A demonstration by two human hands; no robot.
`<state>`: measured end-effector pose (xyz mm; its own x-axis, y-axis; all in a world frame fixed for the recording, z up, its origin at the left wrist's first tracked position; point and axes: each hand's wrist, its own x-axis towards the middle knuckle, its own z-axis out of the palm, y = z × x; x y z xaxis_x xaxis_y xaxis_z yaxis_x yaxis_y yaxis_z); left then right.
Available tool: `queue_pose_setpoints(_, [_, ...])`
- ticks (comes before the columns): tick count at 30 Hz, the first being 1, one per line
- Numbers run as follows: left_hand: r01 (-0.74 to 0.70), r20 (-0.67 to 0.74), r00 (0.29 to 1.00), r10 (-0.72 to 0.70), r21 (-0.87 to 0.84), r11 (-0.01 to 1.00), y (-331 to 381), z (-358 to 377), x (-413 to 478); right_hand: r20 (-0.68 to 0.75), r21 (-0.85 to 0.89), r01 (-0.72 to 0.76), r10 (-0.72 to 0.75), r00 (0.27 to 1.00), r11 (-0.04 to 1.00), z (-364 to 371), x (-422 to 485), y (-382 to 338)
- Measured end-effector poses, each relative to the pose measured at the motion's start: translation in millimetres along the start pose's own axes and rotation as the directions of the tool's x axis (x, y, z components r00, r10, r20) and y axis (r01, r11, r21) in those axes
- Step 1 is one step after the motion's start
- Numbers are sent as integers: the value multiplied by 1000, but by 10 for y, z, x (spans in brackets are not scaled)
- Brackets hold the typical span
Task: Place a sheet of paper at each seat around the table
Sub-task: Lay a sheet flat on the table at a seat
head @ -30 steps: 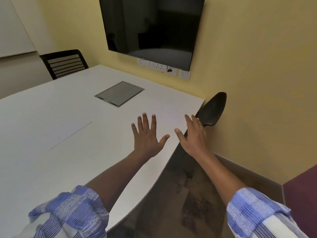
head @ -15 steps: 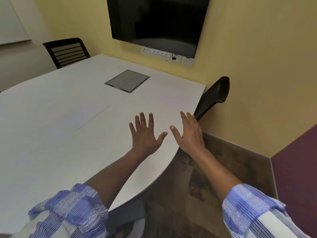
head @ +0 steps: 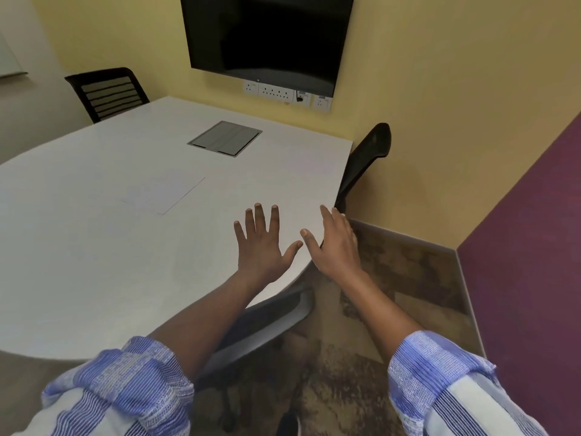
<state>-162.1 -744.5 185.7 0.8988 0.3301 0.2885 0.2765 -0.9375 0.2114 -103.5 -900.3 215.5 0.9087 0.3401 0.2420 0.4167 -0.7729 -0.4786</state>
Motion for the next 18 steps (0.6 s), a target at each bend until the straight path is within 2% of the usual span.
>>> queue_pose_setpoints(10, [-48, 26, 999, 47, 12, 999, -766, -596, -724, -32, 17, 0, 0, 999, 1000, 131, -750, -889])
queue_pose_setpoints(18, [-96, 44, 994, 97, -36, 995, -1748, -954, -1121, -57, 31, -17, 19, 998, 999, 544, -1222, -1860])
